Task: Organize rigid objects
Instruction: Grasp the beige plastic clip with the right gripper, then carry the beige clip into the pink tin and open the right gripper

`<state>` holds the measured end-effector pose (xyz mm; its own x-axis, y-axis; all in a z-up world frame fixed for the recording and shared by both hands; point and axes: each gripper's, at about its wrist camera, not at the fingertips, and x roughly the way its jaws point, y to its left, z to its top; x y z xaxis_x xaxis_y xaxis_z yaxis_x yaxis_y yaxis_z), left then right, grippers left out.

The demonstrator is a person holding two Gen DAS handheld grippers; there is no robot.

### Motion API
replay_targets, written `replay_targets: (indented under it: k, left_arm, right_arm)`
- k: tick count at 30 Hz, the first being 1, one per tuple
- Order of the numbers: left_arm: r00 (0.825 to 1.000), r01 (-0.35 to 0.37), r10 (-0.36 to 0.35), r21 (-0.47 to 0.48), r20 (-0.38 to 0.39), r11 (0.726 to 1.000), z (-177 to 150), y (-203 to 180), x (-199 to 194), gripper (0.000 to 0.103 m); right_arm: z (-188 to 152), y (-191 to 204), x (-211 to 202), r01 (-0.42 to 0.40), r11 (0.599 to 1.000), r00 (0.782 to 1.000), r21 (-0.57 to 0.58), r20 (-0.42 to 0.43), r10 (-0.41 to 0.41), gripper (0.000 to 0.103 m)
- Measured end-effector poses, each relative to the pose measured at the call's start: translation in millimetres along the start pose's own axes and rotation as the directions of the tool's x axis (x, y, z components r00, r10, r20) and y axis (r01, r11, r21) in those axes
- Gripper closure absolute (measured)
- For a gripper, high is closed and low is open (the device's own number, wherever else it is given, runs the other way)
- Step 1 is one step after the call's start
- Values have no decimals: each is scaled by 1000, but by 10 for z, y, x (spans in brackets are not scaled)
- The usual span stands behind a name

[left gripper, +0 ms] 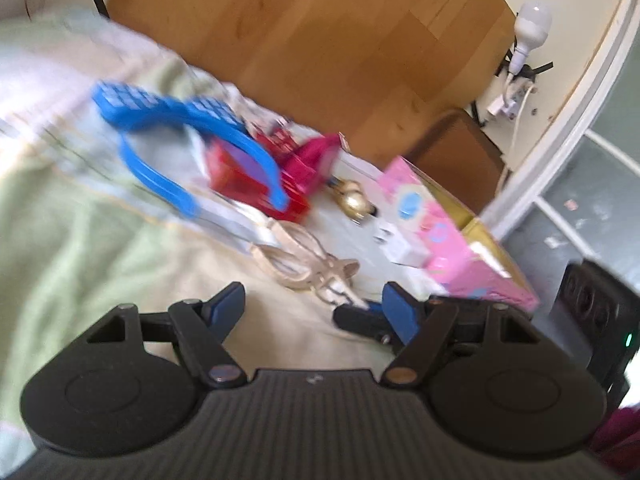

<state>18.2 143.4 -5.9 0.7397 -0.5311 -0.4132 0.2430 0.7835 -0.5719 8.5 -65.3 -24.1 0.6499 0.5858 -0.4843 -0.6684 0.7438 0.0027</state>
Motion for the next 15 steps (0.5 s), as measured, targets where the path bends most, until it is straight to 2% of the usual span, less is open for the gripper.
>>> replay_targets:
  k: [7,8,10,13,15]
  left_arm:
    - [994,66,-72,-82,-76,994,77,-158,371,28]
    - [995,61,-66,-71,-76,996,92,-217,412,39]
    - [995,56,-58,-28,-86,998,144,-337,469,54]
    - [986,128,-128,-4,-110,992,232,-537,580,60]
    - [983,147,-142,37,-115,988,309,-712,682,60]
  right_arm:
    - [-139,-129,-243,-26,998,997,65,75,21,96]
    - [-143,-139,-277,-10,998,996,58,88,5,95]
    - [-142,-162,-342,34,998,992,56,120,-40,95]
    - [-149,-252,-478,78,994,980,78,175,-91,95]
    - [-147,-342,-582,111,990,969,89,210,-128,95]
